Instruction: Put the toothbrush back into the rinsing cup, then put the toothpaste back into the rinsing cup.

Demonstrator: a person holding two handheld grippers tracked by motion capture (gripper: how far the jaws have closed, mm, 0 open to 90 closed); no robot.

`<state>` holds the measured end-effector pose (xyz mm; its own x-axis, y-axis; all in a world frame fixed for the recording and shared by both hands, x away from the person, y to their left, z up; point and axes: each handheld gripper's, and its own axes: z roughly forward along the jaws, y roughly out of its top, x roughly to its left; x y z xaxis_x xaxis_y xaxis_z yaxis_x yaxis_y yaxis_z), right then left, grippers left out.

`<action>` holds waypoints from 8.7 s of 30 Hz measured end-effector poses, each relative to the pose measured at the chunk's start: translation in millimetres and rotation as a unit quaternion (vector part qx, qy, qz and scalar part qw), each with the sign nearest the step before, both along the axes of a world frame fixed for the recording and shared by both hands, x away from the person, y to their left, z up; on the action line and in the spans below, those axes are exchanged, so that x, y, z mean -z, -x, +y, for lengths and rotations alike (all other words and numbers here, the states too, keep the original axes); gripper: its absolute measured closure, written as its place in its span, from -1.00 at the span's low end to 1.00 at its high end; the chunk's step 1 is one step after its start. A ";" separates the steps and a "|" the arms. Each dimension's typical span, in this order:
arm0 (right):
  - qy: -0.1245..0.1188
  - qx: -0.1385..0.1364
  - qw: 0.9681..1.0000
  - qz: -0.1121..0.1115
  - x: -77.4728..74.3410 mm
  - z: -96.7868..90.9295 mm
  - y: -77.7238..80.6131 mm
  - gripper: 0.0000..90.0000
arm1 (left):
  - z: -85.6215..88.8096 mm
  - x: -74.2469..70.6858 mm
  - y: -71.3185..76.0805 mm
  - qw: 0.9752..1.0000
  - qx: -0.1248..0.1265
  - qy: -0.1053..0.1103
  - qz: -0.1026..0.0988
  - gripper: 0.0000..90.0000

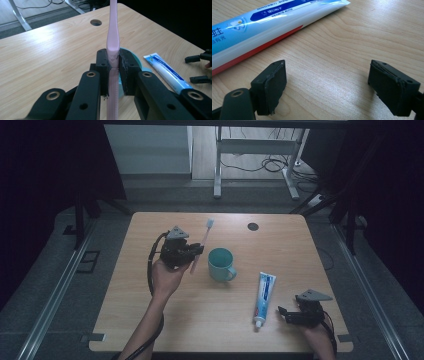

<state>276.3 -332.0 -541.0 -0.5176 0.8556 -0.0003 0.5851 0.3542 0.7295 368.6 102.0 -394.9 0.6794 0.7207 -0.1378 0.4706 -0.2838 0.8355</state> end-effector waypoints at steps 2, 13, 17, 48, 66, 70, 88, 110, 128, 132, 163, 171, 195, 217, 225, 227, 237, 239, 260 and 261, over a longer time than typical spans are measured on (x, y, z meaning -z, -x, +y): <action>0.000 -0.001 1.000 -0.001 0.1 -0.1 -0.1 -0.66 | -2.9 -0.7 -0.5 1.000 0.001 -0.001 -0.002 0.75; -0.001 0.000 1.000 0.000 0.0 0.0 0.0 -0.66 | -19.5 -4.3 -6.6 1.000 0.008 0.000 -0.012 0.75; -0.001 0.000 1.000 0.000 0.0 0.0 0.0 -0.66 | -25.7 -5.6 -9.4 1.000 0.009 -0.001 -0.015 0.75; -0.001 -0.005 1.000 0.001 -0.1 0.2 -0.4 -0.66 | -73.2 -0.3 -32.5 0.999 0.012 -0.004 -0.045 0.75; -0.001 -0.007 1.000 0.000 0.0 0.4 -0.8 -0.66 | -80.7 27.6 -31.4 0.999 0.010 -0.018 -0.038 0.75; -0.001 -0.007 1.000 0.000 0.0 0.5 -0.8 -0.66 | -80.4 33.0 -30.9 0.999 0.010 -0.018 -0.033 0.75; -0.001 -0.008 1.000 0.000 0.0 0.7 -1.0 -0.66 | -77.9 52.3 -29.7 1.000 0.011 -0.022 -0.011 0.74; -0.001 -0.009 1.000 0.001 0.0 0.9 -1.1 -0.66 | -76.1 71.8 -31.0 0.998 0.013 -0.047 0.026 0.73; -0.001 -0.009 1.000 0.001 0.0 1.0 -1.1 -0.66 | -72.6 67.6 -32.7 0.997 0.002 -0.052 0.048 0.61; 0.000 -0.009 1.000 0.000 0.1 0.9 -1.2 -0.66 | -73.3 64.0 -31.1 0.998 0.003 -0.049 0.043 0.51; 0.000 -0.009 1.000 0.000 0.1 1.0 -1.2 -0.66 | -64.8 35.0 -12.2 0.997 0.014 -0.064 0.040 -0.47; 0.000 -0.009 1.000 0.000 0.1 1.0 -1.2 -0.66 | -61.2 29.6 -5.8 0.997 0.020 -0.066 0.041 -0.61; 0.000 -0.009 1.000 0.000 0.1 1.0 -1.2 -0.66 | -23.5 40.4 24.3 0.998 0.016 -0.038 0.048 -0.72; 0.000 -0.009 1.000 0.001 0.1 1.1 -1.0 -0.66 | -2.7 94.1 61.5 0.996 -0.007 -0.082 0.045 -0.84; 0.000 -0.009 1.000 0.001 0.1 1.0 -1.1 -0.66 | -0.6 114.8 72.5 0.993 -0.012 -0.105 0.048 -0.92; 0.000 -0.010 1.000 0.000 0.1 1.0 -1.2 -0.66 | 1.2 124.4 77.1 0.992 -0.013 -0.112 0.055 -0.93; 0.000 -0.009 1.000 0.000 0.1 1.1 -1.2 -0.66 | 5.8 149.4 86.1 0.989 -0.022 -0.129 0.066 -0.96; -0.001 -0.009 1.000 0.000 0.1 1.1 -1.1 -0.66 | 5.3 149.5 86.4 0.989 -0.022 -0.132 0.065 -0.96; -0.008 -0.009 1.000 0.000 -0.3 -1.7 -1.3 -0.60 | 5.5 149.7 86.4 0.989 -0.024 -0.132 0.065 -0.96; -0.009 -0.010 1.000 -0.001 -0.3 -2.5 -1.3 -0.59 | 5.5 149.7 86.4 0.989 -0.024 -0.132 0.066 -0.96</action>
